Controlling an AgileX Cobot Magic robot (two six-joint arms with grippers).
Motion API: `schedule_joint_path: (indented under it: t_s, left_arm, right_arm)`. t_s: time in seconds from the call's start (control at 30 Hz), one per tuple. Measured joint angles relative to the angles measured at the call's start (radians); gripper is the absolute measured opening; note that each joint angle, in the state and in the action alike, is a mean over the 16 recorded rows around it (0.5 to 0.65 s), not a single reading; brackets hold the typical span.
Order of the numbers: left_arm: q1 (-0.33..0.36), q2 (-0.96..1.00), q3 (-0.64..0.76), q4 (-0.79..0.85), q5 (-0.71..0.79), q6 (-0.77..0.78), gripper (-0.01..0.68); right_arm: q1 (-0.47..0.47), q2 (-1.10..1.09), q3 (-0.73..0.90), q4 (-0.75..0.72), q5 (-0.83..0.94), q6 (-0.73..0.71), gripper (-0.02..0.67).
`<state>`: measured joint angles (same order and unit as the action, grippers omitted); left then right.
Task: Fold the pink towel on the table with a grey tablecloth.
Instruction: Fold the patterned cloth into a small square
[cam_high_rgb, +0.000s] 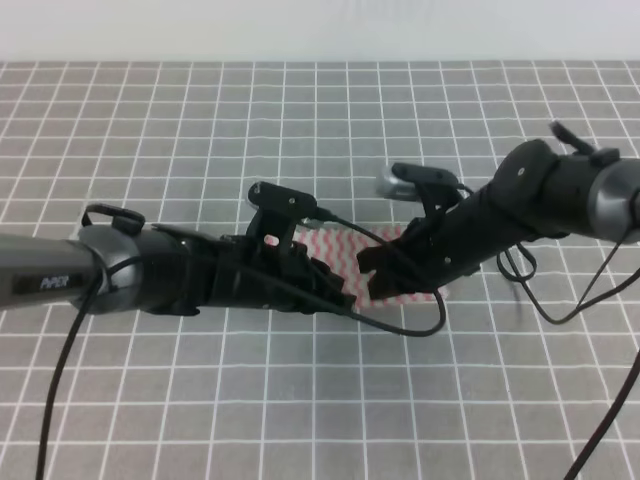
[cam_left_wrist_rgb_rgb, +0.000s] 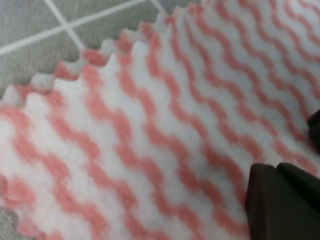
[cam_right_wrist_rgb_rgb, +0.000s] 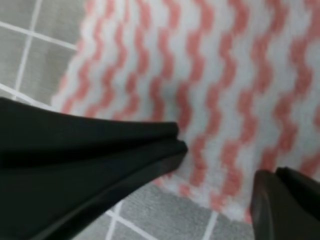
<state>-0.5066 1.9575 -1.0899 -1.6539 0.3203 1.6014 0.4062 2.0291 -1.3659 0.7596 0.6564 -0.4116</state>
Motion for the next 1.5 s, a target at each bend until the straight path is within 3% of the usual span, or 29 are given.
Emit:
schedule_joint_path:
  t_s: [0.37, 0.9, 1.5]
  left_arm:
    - [0.002, -0.038, 0.001, 0.124, 0.004, -0.098, -0.002]
    - [0.053, -0.086, 0.0, 0.638, 0.062, -0.604, -0.003]
    - [0.077, -0.105, -0.003, 0.669, 0.05, -0.638, -0.004]
  right_arm:
    - [0.0, 0.016, -0.009, -0.015, 0.016, 0.014, -0.015]
    - [0.0, -0.01, -0.02, -0.018, 0.045, 0.014, -0.015]
    - [-0.002, -0.01, -0.033, -0.023, 0.066, 0.014, -0.015]
